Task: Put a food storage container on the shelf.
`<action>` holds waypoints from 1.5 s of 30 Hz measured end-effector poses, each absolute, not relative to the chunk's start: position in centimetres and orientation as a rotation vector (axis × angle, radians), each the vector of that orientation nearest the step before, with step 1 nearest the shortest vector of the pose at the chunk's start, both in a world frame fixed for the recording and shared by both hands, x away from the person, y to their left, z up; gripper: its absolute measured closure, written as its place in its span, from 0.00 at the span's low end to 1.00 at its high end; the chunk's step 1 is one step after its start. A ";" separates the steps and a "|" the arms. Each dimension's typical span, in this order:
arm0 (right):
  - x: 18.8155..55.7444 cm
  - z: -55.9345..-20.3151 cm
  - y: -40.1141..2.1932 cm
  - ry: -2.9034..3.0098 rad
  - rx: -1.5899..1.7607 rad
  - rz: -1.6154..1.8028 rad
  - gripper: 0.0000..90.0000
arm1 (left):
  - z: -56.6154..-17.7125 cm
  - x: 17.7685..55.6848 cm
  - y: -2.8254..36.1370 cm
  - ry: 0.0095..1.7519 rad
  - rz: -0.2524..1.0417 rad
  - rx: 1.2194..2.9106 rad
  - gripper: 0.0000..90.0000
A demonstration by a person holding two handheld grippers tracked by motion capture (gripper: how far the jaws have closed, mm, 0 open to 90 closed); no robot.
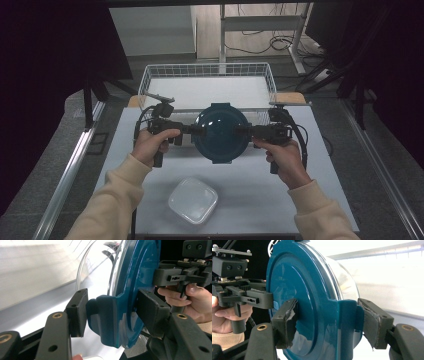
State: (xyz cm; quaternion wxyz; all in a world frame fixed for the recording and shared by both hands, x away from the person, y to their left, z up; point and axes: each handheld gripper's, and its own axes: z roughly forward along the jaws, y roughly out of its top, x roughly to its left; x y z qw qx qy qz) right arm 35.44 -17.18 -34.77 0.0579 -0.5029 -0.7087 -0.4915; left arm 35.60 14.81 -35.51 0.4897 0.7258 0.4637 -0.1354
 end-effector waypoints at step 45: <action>40.7 -27.5 -13.9 -2.245 -1.431 -1.496 0.38 | -29.7 39.3 18.0 1.121 -0.275 1.703 0.48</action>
